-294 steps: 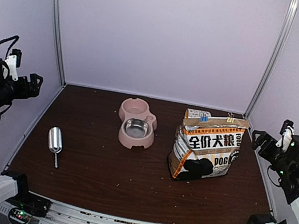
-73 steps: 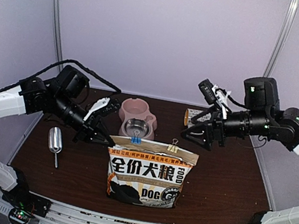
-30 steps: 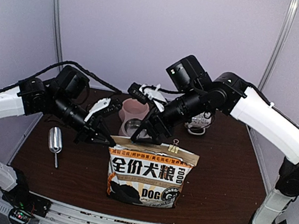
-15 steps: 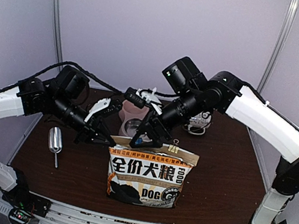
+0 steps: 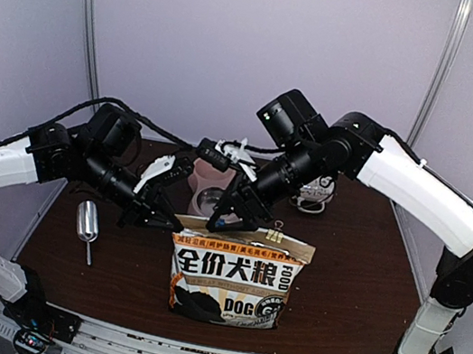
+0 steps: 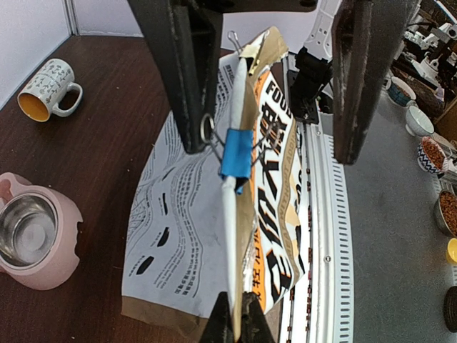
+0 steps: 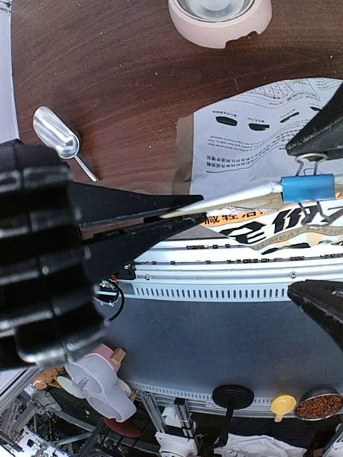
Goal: Serve the pet food
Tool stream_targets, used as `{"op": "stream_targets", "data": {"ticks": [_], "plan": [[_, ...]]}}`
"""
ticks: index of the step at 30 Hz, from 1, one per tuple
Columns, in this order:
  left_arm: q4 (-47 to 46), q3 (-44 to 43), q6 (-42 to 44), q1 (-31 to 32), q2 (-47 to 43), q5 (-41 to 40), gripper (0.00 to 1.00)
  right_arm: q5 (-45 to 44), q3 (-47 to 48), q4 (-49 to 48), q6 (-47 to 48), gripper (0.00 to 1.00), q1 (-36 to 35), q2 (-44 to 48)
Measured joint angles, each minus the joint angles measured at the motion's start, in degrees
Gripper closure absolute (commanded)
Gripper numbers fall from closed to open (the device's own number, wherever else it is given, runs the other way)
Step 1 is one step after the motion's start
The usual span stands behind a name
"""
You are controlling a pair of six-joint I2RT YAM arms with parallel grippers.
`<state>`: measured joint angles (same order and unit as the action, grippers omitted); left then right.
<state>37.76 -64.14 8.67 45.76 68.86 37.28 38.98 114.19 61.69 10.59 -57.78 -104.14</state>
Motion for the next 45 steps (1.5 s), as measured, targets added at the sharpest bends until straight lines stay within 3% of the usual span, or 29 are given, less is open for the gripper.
{"op": "stream_targets", "data": {"ticks": [8,22,39,45], "plan": [[-0.07,0.00,0.00,0.07,0.00,-0.11,1.00,-1.33,0.24,0.07,-0.04,0.53,-0.02,0.00],[-0.09,0.00,0.00,0.33,-0.04,-0.68,1.00,-3.04,0.33,-0.72,-0.46,0.81,-0.02,0.00],[-0.22,0.00,0.00,0.46,-0.04,-1.09,1.00,-6.25,-1.51,-6.91,-1.77,0.88,0.90,6.56],[-0.24,0.00,0.00,0.48,-0.04,-1.14,1.00,-8.13,-5.77,-8.57,-2.43,0.87,7.08,12.24]]}}
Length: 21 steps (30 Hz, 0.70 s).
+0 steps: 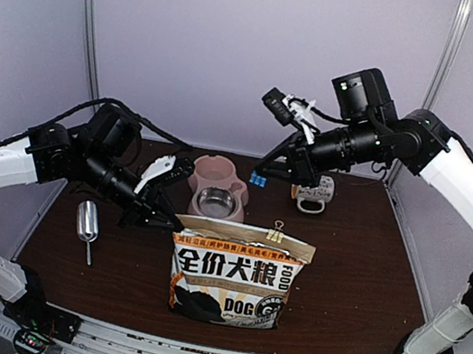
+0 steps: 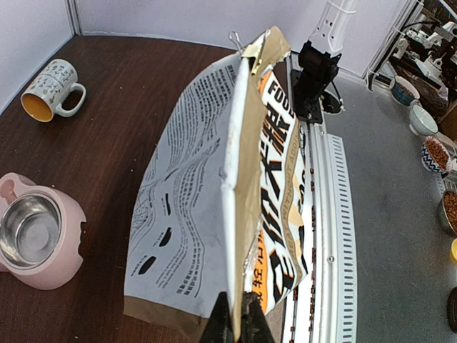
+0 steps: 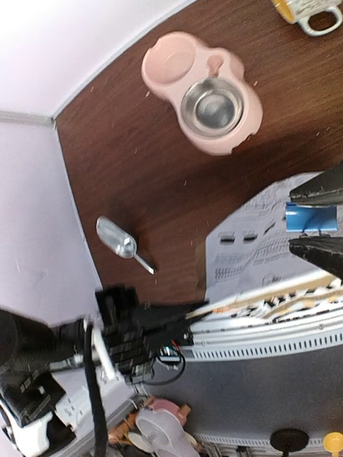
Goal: Serve the pet food
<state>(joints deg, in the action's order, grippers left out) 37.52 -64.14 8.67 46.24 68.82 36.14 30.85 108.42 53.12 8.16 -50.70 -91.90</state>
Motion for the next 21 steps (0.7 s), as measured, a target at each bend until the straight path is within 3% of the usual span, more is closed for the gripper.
{"op": "stream_targets", "data": {"ticks": [10,15,21], "plan": [[0.00,-0.02,0.02,0.11,0.00,-0.17,1.00,-1.07,-28.20,-11.72,-4.50,0.86,24.30,21.03],[0.02,-0.04,0.04,0.11,0.02,-0.17,1.00,-2.08,-43.41,-18.36,-7.41,0.85,29.68,25.22],[0.02,-0.04,0.04,0.11,0.02,-0.17,1.00,-4.31,-56.41,-24.72,-10.36,0.83,31.63,22.93]]}}
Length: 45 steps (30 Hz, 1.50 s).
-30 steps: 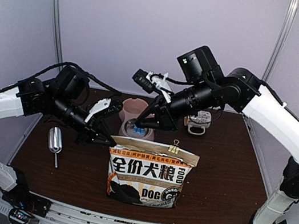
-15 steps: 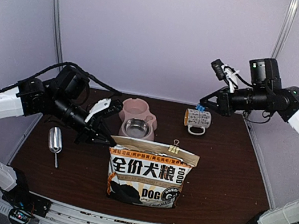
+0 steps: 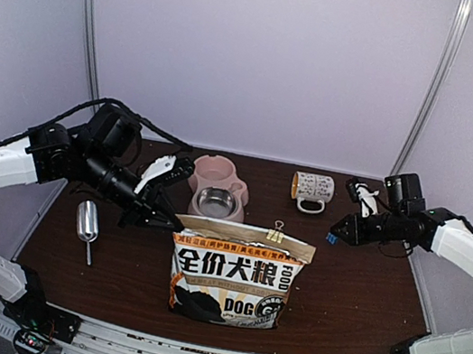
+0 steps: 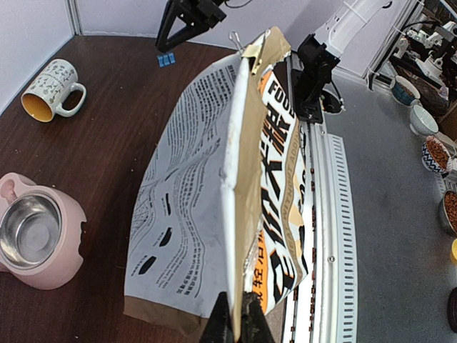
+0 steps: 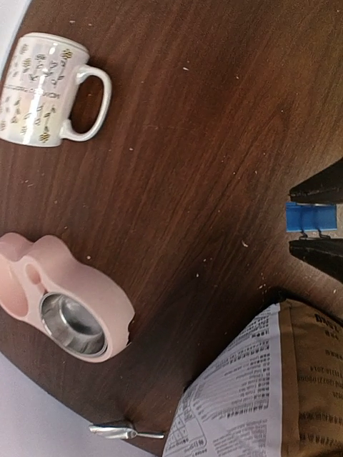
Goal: Serve the pet food
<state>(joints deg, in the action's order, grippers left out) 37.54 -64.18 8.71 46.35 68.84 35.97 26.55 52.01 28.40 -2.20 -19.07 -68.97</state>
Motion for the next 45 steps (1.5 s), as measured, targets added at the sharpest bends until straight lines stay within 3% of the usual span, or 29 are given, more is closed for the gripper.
{"op": "stream_targets", "data": {"ticks": [11,23,28,36,45], "plan": [[0.00,0.00,0.00,0.04,-0.02,-0.04,1.00,-2.01,-8.20,-11.91,-6.67,0.79,0.52,-7.21],[0.02,0.00,0.37,0.17,-0.07,-0.17,1.00,-12.13,-11.61,-17.99,-13.73,0.78,0.55,-10.71],[0.02,0.00,0.42,0.26,-0.07,-0.26,1.00,-14.19,-12.66,-19.19,-15.19,0.71,0.55,-12.20],[0.02,0.00,0.44,0.39,-0.07,-0.48,1.00,-15.93,-12.72,-19.96,-16.35,0.44,0.57,-13.14],[0.02,-0.02,0.81,0.50,-0.07,-0.63,1.00,-16.63,-12.70,-19.74,-16.57,0.33,0.57,-12.79]]}}
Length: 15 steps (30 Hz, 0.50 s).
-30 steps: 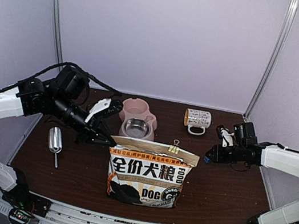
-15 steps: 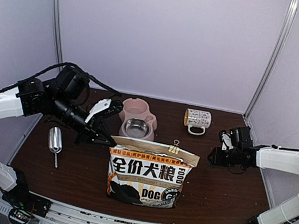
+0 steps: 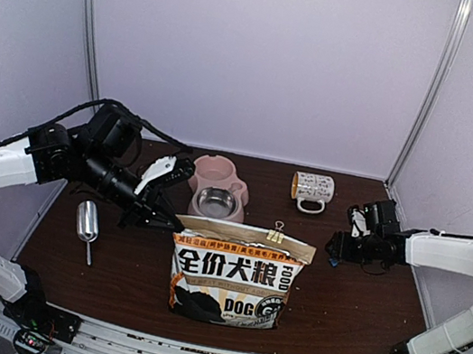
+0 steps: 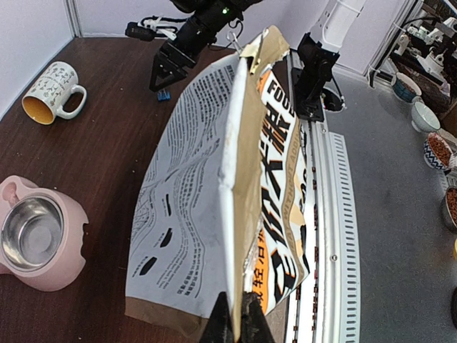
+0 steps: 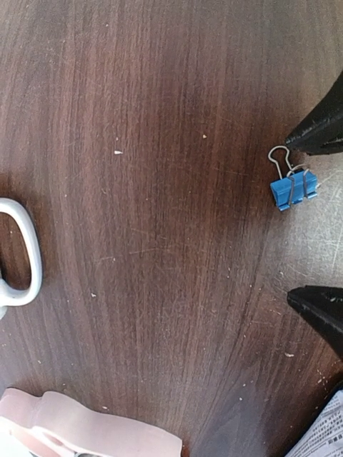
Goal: Serve the pet food
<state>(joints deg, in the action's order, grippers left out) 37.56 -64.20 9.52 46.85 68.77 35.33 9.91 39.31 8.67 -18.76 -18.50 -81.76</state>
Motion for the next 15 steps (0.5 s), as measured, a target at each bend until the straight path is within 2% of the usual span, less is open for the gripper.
{"op": "stream_targets", "data": {"ticks": [3,8,15], "plan": [[0.02,-0.04,0.04,0.04,0.00,-0.04,1.00,0.04,0.04,1.62,0.31,0.29,0.00,2.21],[0.04,-0.09,0.07,0.13,0.00,-0.24,1.00,2.45,2.10,6.03,2.14,0.21,0.02,11.21],[0.07,-0.11,0.09,0.20,0.00,-0.44,1.00,17.64,8.59,8.94,5.40,0.13,-0.52,23.34]]}}
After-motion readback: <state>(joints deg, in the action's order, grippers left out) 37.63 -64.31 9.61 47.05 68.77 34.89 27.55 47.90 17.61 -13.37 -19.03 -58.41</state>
